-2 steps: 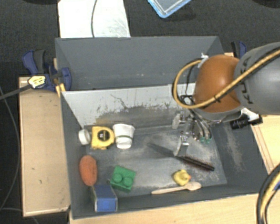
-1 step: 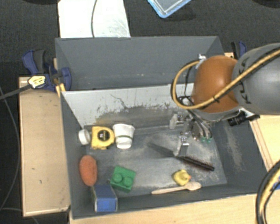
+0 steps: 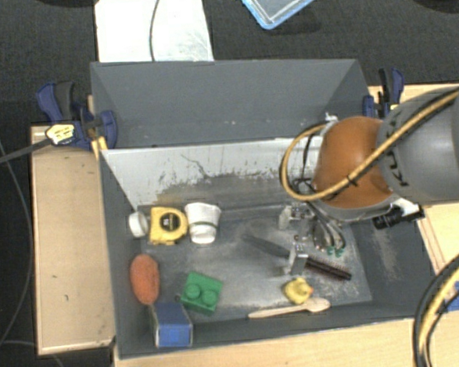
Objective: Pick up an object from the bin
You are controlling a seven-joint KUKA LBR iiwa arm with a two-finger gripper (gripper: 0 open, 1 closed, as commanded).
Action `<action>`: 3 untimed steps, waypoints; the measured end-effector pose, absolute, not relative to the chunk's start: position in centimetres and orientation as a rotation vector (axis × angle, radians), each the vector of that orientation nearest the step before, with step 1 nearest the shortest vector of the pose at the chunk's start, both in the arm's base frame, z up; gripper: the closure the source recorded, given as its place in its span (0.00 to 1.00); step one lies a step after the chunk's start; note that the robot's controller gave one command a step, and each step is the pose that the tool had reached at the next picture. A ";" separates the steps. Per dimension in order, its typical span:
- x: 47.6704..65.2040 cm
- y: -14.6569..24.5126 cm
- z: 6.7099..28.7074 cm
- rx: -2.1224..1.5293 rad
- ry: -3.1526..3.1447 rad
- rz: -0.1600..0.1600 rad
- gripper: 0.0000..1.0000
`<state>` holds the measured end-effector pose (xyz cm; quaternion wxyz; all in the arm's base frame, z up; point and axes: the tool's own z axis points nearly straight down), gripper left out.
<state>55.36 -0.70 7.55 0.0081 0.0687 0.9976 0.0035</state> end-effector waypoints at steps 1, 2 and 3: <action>56.1 1.2 7.1 0.134 3.110 0.013 1.00; 56.1 1.2 7.1 0.136 3.110 0.013 1.00; 55.3 1.4 12.7 0.117 3.118 0.012 1.00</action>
Offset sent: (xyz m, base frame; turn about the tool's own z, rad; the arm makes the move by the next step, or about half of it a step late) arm 0.0000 0.0000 0.0000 0.0000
